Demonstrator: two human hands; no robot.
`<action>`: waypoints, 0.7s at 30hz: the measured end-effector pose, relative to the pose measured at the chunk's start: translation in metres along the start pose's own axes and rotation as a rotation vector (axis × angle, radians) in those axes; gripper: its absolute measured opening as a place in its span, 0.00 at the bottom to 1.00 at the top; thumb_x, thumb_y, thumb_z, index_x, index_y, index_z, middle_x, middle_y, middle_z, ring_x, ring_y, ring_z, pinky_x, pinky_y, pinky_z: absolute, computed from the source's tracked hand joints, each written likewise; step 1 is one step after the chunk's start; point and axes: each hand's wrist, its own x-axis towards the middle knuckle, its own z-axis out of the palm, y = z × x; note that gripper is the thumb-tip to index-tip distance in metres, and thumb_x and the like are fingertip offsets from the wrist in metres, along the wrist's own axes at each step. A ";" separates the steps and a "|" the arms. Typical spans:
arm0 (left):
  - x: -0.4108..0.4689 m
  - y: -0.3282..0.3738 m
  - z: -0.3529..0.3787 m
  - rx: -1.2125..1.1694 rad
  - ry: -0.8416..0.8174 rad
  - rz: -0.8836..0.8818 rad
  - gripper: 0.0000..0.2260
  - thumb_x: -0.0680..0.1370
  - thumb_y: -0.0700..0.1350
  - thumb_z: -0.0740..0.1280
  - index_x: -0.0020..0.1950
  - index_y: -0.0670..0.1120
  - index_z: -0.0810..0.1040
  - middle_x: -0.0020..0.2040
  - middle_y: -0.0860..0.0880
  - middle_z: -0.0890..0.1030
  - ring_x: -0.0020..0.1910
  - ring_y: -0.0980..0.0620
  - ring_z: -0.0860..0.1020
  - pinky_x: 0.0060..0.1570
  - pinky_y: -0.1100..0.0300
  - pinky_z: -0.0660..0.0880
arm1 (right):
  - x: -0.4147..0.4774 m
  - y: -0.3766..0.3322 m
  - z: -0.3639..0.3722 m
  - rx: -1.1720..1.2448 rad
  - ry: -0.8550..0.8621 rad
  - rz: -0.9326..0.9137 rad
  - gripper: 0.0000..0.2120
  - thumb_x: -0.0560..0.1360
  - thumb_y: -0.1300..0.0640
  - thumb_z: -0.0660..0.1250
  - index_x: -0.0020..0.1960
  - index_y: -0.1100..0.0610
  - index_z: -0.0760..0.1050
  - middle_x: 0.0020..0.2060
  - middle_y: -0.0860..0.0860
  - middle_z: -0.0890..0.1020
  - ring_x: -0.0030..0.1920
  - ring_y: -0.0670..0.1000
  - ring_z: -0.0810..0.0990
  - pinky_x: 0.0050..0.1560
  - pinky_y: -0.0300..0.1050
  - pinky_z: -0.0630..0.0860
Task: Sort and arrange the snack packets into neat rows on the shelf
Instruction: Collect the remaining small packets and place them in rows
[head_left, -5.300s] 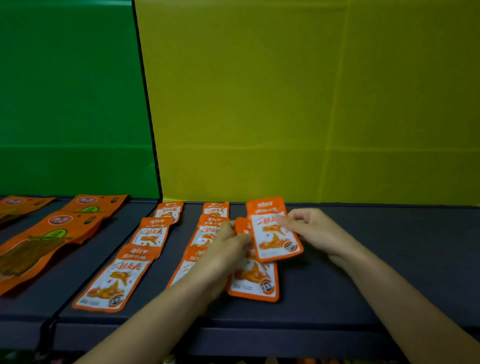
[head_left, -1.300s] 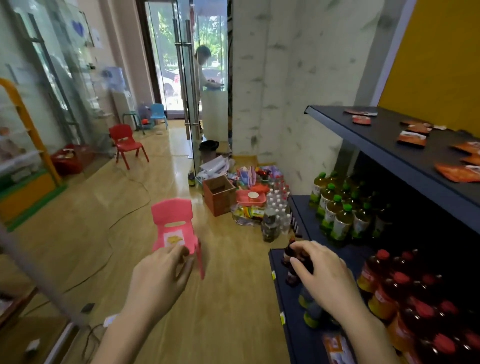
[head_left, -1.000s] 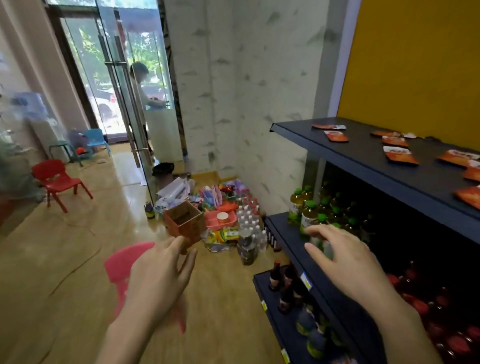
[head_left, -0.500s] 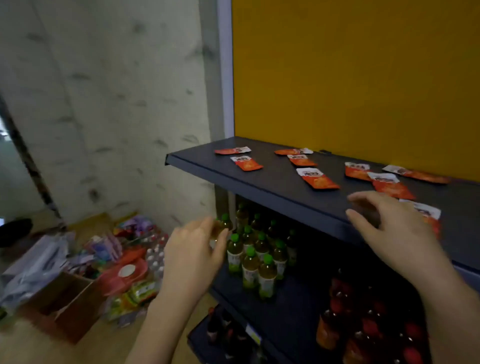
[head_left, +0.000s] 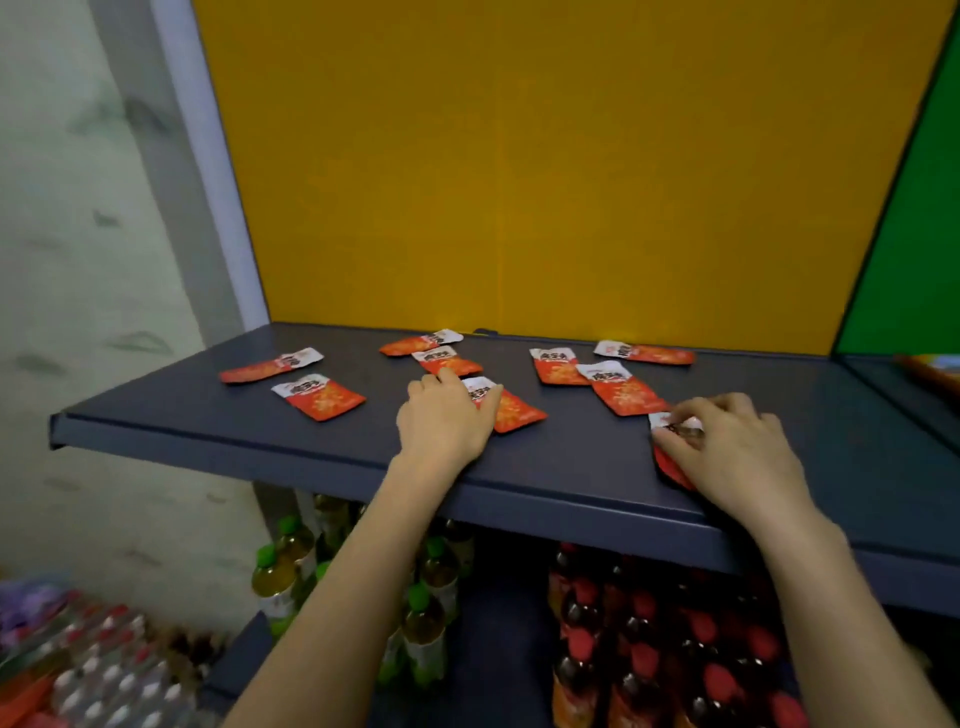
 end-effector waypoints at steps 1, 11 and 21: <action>0.008 0.003 0.005 0.011 -0.028 -0.009 0.31 0.77 0.62 0.56 0.68 0.38 0.63 0.68 0.39 0.68 0.67 0.41 0.66 0.61 0.48 0.68 | 0.000 0.001 0.000 0.022 0.012 0.025 0.19 0.75 0.41 0.61 0.61 0.50 0.73 0.64 0.57 0.70 0.63 0.62 0.68 0.58 0.53 0.70; 0.037 0.000 0.017 -0.224 -0.180 -0.031 0.31 0.73 0.54 0.68 0.67 0.38 0.61 0.68 0.39 0.70 0.67 0.39 0.67 0.65 0.50 0.62 | 0.026 0.008 -0.016 0.152 -0.171 0.240 0.40 0.66 0.44 0.74 0.69 0.59 0.60 0.65 0.57 0.72 0.63 0.58 0.72 0.56 0.49 0.71; 0.057 0.000 0.011 -0.630 -0.168 0.008 0.21 0.74 0.46 0.69 0.61 0.37 0.68 0.60 0.40 0.77 0.59 0.40 0.75 0.58 0.48 0.73 | 0.049 -0.020 -0.038 0.444 -0.077 0.049 0.04 0.72 0.56 0.70 0.41 0.54 0.75 0.49 0.55 0.81 0.45 0.52 0.77 0.44 0.43 0.71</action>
